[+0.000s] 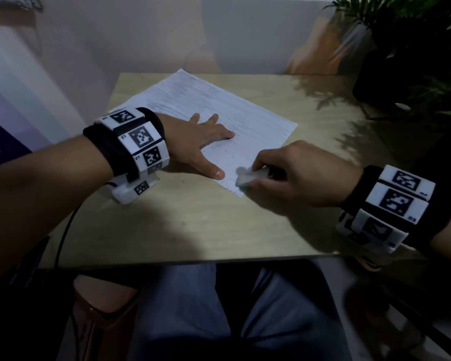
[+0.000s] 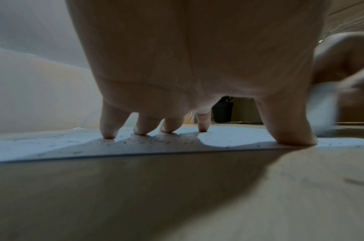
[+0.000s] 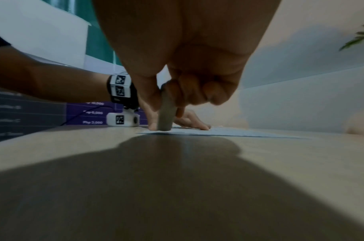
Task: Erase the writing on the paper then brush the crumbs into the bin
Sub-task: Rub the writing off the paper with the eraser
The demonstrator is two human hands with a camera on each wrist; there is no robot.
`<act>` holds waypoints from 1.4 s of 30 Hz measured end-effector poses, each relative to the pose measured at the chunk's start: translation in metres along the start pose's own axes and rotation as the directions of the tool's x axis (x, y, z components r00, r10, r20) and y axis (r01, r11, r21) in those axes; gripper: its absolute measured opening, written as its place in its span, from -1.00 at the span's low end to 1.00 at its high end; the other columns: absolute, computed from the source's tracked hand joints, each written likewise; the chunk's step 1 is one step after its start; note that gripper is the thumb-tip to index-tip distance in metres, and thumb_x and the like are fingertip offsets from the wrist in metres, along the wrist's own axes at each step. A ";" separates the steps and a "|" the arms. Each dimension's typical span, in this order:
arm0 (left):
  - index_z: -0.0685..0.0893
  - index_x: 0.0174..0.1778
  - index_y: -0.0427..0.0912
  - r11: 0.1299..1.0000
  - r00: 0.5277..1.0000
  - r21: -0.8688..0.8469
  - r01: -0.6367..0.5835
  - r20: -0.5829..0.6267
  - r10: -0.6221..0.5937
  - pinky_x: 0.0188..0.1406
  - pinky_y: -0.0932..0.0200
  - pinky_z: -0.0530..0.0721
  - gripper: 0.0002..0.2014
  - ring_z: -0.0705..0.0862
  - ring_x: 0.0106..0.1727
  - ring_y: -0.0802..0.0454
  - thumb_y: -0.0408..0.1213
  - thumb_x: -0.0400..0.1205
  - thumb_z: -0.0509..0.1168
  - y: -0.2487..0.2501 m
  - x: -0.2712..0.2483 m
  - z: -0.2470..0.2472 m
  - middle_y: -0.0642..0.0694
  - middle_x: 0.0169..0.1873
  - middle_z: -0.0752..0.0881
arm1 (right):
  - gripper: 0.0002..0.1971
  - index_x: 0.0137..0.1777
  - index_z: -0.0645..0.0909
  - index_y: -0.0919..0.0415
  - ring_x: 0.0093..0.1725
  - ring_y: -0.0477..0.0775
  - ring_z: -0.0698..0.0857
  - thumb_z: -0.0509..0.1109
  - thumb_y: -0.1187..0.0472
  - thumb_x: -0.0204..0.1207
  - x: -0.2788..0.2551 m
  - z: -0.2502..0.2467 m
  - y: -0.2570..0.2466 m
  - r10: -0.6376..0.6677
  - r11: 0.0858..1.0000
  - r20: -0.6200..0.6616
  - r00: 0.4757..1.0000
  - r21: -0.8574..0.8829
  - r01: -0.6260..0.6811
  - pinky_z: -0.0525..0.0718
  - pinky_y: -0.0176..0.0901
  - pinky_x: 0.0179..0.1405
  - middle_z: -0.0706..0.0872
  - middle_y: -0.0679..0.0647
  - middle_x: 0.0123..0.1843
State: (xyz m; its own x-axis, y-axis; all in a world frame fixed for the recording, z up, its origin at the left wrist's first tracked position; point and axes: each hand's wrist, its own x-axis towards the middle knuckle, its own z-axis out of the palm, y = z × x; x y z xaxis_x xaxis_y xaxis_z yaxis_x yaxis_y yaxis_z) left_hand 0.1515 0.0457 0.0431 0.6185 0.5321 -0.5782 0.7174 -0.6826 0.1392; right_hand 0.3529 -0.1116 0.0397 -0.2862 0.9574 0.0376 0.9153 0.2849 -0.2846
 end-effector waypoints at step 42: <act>-0.16 0.75 0.42 1.000 1.000 0.011 0.000 -0.012 0.000 0.75 -0.38 -0.08 0.08 -0.35 0.78 -0.18 0.49 0.42 0.35 0.000 0.001 0.001 0.09 0.77 -0.38 | -0.55 -0.06 0.63 0.05 -0.30 0.10 0.61 0.22 -0.32 0.39 0.002 -0.005 0.014 0.080 0.993 -0.035 0.996 -0.090 -0.083 0.64 0.04 -0.22 0.65 -0.08 -0.33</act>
State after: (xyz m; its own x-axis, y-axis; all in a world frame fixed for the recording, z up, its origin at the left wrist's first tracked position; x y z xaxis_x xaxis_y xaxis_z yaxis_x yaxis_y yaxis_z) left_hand 0.1521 0.0461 0.0419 0.6220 0.5381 -0.5688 0.7142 -0.6877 0.1303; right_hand 0.3669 -0.1052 0.0403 -0.2023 0.9781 0.0486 0.9576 0.2080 -0.1995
